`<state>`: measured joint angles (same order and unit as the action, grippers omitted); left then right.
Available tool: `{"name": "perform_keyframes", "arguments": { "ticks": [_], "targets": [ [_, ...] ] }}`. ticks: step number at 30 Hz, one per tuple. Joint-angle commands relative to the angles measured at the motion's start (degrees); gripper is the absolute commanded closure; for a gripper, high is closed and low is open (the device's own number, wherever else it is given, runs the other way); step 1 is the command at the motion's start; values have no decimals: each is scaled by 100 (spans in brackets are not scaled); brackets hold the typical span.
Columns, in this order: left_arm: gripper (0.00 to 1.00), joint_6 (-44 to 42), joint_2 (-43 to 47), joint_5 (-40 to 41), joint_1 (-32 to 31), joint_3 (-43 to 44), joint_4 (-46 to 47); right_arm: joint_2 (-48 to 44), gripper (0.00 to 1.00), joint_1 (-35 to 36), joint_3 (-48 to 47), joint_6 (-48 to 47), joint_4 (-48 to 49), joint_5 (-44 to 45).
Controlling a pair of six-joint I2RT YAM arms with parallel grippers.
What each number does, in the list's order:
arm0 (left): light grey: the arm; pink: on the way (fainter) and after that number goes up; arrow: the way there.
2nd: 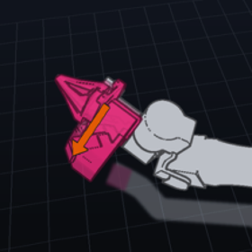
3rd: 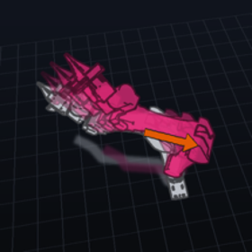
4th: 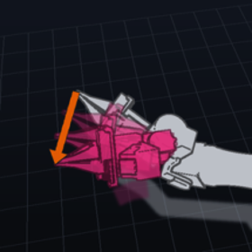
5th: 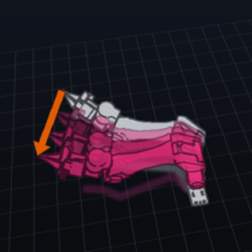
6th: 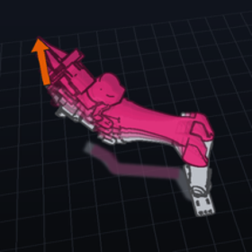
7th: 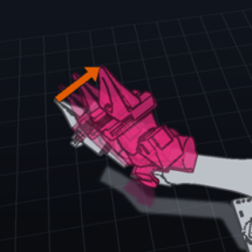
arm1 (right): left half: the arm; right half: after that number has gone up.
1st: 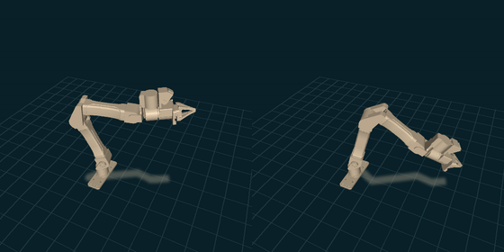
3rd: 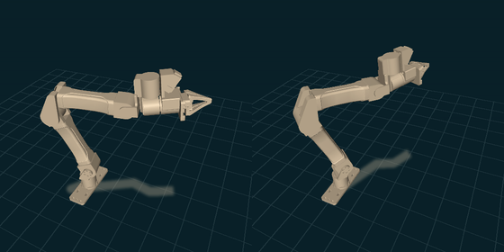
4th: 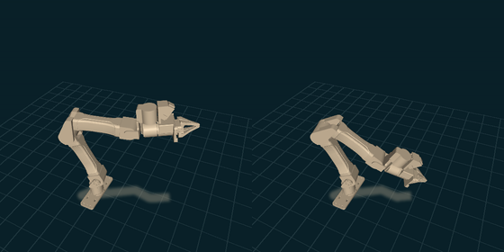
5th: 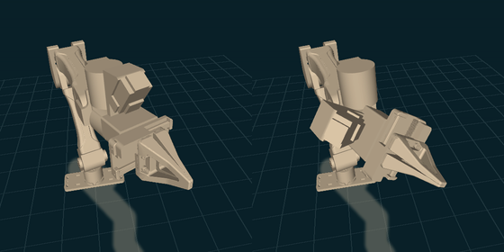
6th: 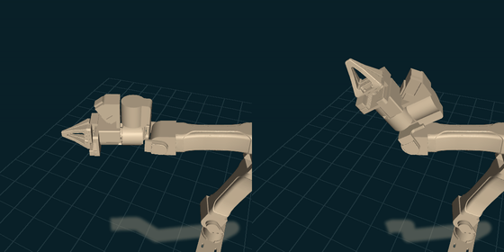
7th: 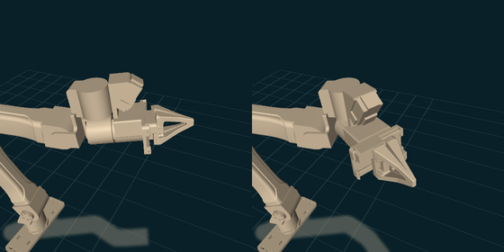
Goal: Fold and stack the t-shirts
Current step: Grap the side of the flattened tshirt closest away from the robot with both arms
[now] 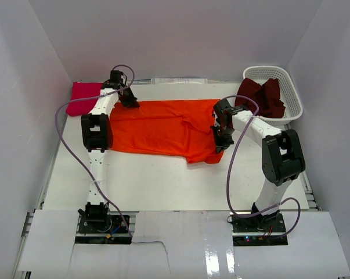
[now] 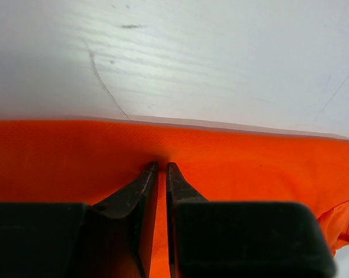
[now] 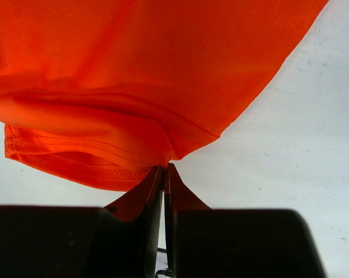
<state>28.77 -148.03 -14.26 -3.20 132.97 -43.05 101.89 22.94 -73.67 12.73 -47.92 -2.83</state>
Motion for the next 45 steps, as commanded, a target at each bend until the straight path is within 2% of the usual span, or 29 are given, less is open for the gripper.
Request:
{"name": "perform_keyframes", "arguments": {
  "ticks": [1, 4, 7, 8, 11, 13, 15, 16, 18, 20, 21, 24, 25, 26, 27, 29, 30, 31, 32, 33, 34, 36, 40, 42, 45],
  "targets": [
    [75, -21, -288, -31, 162, 133, -116, 200, 92, 0, -490, -104, -86, -59],
    [65, 49, -17, -226, 162, -94, -134, 122, 92, 9, -509, -95, -104, -156],
    [51, -38, 703, -217, 153, -534, -134, -116, 92, 9, -403, -87, -156, -139],
    [42, -65, 1157, -122, 162, -639, -134, -203, 92, 9, -377, -95, -165, -121],
    [34, -223, 1933, 89, 162, -1157, -195, -318, 92, 9, -254, -122, -165, -191],
    [29, -346, 2750, 160, 153, -1465, -362, -397, 92, 18, -201, -131, -147, -226],
    [24, -539, 3643, 553, 92, -2106, -467, -485, 92, 18, -113, -148, -112, -244],
    [19, -574, 3945, 704, 83, -2413, -459, -503, 92, 18, -95, -148, -103, -279],
    [17, -566, 4455, 1107, 83, -3371, -406, -573, 92, 26, 10, -148, -42, -323],
    [16, -287, 4975, 1346, 92, -4125, -572, -626, 92, 44, 89, -157, -24, -367],
    [19, -119, 5107, 1878, 100, -4321, -660, -644, 92, 53, 116, -166, -7, -385],
    [18, 891, 5459, 2523, 240, -4972, -1109, -714, 92, 62, 204, -192, 20, -411],
    [8, 1128, 5721, 2525, 293, -5165, -1127, -723, 92, 62, 221, -201, 20, -429],
    [2, 1374, 5898, 2438, 459, -5698, -1005, -758, 92, 62, 239, -201, 37, -438],
    [2, 1507, 6091, 2237, 617, -6007, -795, -767, 92, 62, 265, -201, 55, -464],
    [2, 1526, 6713, 1324, 951, -6631, -68, -784, 92, 79, 265, -210, 55, -482],
    [2, 1465, 6917, 877, 1084, -7226, 258, -793, 92, 79, 265, -218, 55, -490],
    [2, 1447, 7336, 124, 1337, -7511, 540, -819, 92, 88, 265, -227, 64, -499],
    [2, 1464, 7549, -275, 1488, -7809, 1196, -828, 92, 88, 265, -227, 64, -499],
    [2, 1508, 7760, -636, 1646, -8265, 1463, -846, 92, 97, 265, -227, 55, -499],
    [2, 1630, 7954, -639, 1734, -8374, 1649, -889, 92, 97, 274, -227, 55, -499],
    [4, 1666, 8211, -254, 1727, -8148, 1449, -925, 92, 97, 265, -227, 46, -499],
    [4, 1789, 7895, 274, 1735, -7795, 817, -1004, 92, 97, 309, -219, 72, -526],
    [4, 2245, 7807, 380, 1735, -7917, 771, -1013, 92, 97, 327, -210, 90, -543],
    [6, 2922, 7937, 310, 1727, -8382, 1201, -1057, 92, 97, 388, -201, 125, -561]
  ]
}}
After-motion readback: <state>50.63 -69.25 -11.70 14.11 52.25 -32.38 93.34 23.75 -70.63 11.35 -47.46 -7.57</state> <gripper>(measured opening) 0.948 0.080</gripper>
